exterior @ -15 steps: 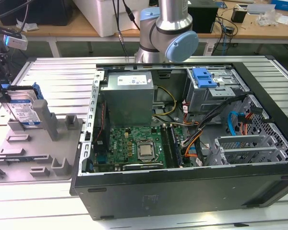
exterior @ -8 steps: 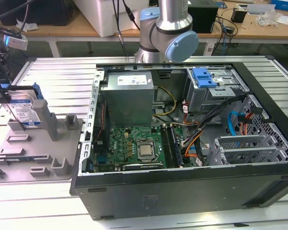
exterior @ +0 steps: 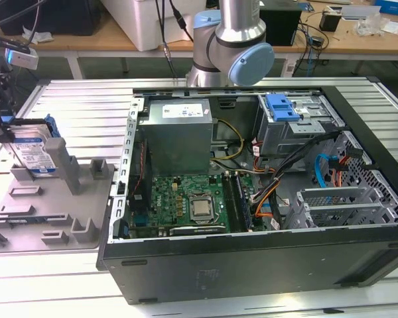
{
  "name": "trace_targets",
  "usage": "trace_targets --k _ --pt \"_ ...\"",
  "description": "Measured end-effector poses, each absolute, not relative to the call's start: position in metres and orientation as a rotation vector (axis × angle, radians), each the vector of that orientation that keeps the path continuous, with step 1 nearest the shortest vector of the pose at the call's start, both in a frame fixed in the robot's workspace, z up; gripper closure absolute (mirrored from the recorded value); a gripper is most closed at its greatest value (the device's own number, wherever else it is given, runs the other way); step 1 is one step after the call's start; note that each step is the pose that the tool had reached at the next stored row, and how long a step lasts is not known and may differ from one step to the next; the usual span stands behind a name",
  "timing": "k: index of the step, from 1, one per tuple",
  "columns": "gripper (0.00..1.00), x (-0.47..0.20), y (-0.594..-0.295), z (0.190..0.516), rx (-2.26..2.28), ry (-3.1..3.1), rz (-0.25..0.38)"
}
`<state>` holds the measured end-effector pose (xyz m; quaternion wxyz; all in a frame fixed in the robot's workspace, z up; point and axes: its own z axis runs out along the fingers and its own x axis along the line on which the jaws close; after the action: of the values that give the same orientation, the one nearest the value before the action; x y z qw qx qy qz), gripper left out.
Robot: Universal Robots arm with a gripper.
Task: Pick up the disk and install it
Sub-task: 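Pick up the disk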
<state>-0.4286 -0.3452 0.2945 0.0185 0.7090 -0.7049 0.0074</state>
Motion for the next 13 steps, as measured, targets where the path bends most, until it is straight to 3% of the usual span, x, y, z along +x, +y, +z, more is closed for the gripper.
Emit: trace_targets --k 1,13 --pt "0.63 -0.4286 -0.3452 0.2945 2.202 -2.189 0.023" --pt "0.63 -0.4287 -0.3452 0.2935 2.200 -2.188 0.026"
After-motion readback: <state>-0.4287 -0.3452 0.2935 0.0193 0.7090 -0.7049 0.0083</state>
